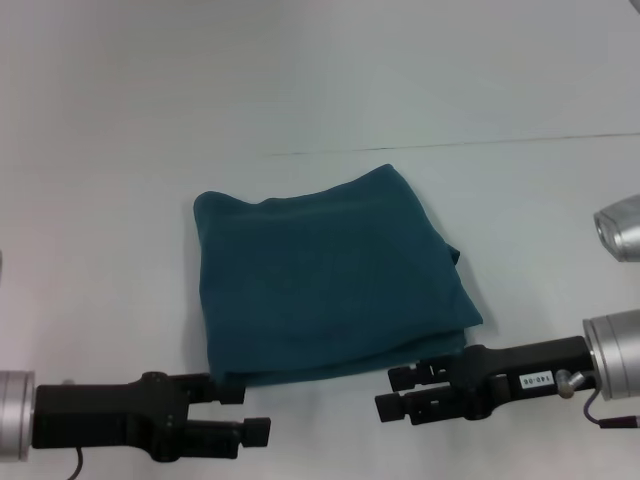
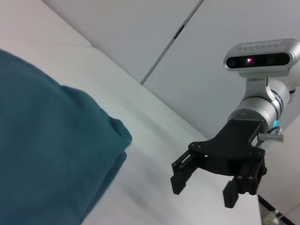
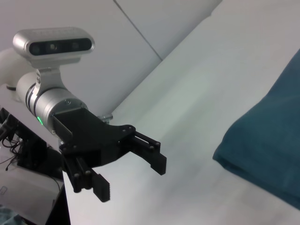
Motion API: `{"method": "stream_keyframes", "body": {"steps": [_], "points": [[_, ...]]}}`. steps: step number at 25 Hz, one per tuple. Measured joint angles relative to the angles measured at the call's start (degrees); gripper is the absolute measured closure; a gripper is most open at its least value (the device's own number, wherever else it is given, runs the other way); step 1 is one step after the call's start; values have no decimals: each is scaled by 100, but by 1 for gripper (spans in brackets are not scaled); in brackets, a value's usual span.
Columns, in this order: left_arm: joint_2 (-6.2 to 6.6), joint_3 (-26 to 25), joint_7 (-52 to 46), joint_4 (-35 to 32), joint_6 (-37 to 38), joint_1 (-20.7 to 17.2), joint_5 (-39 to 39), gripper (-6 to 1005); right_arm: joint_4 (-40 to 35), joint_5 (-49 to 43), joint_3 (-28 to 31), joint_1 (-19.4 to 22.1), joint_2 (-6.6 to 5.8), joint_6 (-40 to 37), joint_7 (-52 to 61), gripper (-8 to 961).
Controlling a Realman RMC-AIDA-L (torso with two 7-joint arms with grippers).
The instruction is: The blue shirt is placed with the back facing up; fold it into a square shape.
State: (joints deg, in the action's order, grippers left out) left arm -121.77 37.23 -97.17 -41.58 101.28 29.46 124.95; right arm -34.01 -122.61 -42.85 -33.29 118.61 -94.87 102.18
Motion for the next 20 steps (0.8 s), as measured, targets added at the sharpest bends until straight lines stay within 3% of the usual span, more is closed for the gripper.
{"method": "stream_keyframes", "body": {"steps": [20], "points": [[-14,-74,-84,-35,-158,73,-23,156,-1,18,-4,-92,-22,-71,57,215]]}}
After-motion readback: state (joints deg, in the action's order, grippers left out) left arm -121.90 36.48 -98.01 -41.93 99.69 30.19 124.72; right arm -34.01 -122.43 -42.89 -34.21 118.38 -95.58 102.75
